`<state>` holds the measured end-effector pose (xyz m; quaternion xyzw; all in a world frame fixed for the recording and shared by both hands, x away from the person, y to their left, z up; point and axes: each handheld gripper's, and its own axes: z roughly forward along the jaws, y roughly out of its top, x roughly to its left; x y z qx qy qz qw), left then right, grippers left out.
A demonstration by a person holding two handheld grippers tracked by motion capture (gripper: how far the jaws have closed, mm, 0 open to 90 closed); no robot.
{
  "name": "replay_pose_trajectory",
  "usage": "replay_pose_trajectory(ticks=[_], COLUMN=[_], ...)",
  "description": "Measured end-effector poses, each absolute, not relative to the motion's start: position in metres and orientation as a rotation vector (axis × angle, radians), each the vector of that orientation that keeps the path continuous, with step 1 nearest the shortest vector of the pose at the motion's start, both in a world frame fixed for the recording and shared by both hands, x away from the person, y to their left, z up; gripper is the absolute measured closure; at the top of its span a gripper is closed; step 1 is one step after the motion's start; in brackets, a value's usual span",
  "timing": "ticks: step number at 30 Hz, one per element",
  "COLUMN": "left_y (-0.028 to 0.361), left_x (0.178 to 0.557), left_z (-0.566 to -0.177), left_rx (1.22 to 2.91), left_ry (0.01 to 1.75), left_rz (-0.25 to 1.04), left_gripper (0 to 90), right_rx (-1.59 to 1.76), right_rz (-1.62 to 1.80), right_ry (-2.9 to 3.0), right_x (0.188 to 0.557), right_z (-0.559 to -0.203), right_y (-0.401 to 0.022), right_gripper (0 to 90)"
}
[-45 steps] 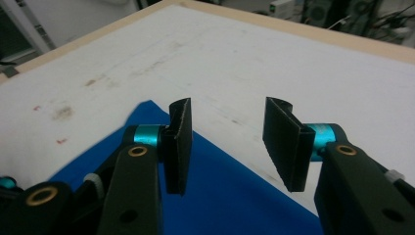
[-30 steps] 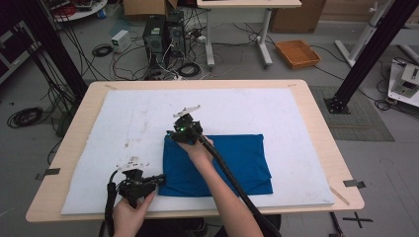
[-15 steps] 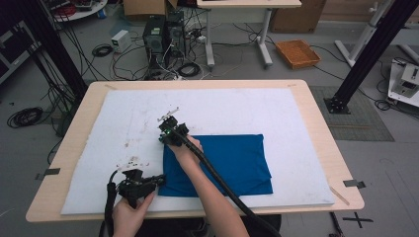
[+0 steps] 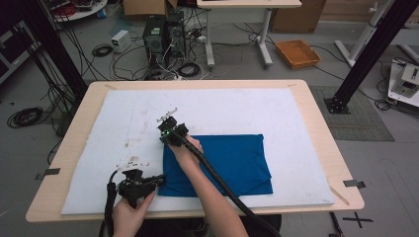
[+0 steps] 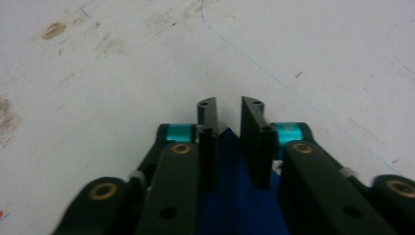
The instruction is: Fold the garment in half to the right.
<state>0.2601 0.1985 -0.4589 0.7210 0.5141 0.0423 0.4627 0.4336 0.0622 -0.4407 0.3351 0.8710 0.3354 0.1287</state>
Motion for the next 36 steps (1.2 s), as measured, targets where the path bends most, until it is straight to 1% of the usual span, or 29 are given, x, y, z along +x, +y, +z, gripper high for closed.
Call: replay_pose_trajectory(ticks=[1,3,14,18,23,29,36], left_y=[0.198,0.199,0.197,0.190,0.174,0.148,0.109], left_x=[0.260,0.260,0.258,0.255,0.252,0.256,0.266], left_z=[-0.459,-0.459,-0.450,-0.438,-0.424,-0.410,-0.396], left_rx=[1.772,1.772,1.773,1.775,1.782,1.781,1.779], left_ry=[1.264,1.263,1.226,1.179,1.113,1.042,0.953], left_rz=[0.104,0.104,0.137,0.153,0.135,0.095,0.043], left_gripper=[85.6,85.7,86.5,86.7,86.8,86.8,86.8], right_rx=[0.975,0.962,0.978,1.001,1.010,0.997,1.015], right_rz=[0.978,0.998,1.173,1.277,1.386,1.403,1.432], right_ry=[2.533,2.528,2.493,2.472,2.471,2.459,2.413], right_x=[0.433,0.433,0.434,0.433,0.432,0.429,0.431], right_z=[-0.440,-0.440,-0.419,-0.403,-0.386,-0.370,-0.356], right_y=[0.062,0.062,0.046,0.028,0.003,-0.027,-0.075], right_gripper=[86.4,87.5,87.5,87.6,87.5,87.4,87.2])
